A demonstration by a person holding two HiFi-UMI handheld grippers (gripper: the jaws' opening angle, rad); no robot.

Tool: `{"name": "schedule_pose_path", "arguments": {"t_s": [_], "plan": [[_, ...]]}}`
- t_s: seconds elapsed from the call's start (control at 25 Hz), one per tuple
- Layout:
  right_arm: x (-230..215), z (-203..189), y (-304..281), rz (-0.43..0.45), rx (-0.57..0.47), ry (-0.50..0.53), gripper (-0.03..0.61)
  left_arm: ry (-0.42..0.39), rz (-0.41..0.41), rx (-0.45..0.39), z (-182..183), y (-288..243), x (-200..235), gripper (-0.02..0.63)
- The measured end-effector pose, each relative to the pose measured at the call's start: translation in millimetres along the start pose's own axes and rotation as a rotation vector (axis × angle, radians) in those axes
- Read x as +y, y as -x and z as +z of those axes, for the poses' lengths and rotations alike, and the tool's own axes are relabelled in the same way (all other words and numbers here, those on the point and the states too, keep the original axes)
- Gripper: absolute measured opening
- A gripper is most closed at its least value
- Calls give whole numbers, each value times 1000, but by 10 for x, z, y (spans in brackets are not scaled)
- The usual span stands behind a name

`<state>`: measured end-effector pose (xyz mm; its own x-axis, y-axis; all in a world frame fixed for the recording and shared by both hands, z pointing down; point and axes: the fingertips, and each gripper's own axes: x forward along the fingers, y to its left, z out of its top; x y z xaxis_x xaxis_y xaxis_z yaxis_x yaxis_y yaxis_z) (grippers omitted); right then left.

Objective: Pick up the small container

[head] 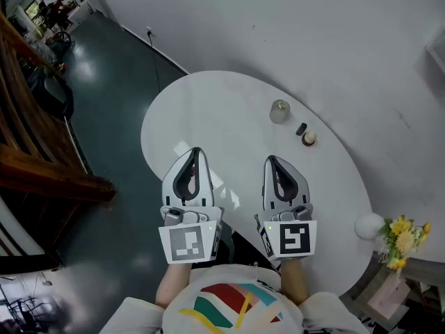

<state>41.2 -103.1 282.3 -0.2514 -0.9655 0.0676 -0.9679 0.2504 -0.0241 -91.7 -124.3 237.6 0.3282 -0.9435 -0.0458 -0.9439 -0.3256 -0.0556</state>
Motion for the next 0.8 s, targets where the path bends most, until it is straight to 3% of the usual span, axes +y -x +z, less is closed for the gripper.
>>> {"name": "schedule_pose_path", "arguments": {"t_s": [0.36, 0.8], "plan": [[-270, -150, -253, -28, 13, 0, 11, 34, -20, 75, -268, -377, -36, 18], [-331, -27, -250, -117, -4, 48, 11, 54, -166, 62, -258, -710, -291, 17]]}}
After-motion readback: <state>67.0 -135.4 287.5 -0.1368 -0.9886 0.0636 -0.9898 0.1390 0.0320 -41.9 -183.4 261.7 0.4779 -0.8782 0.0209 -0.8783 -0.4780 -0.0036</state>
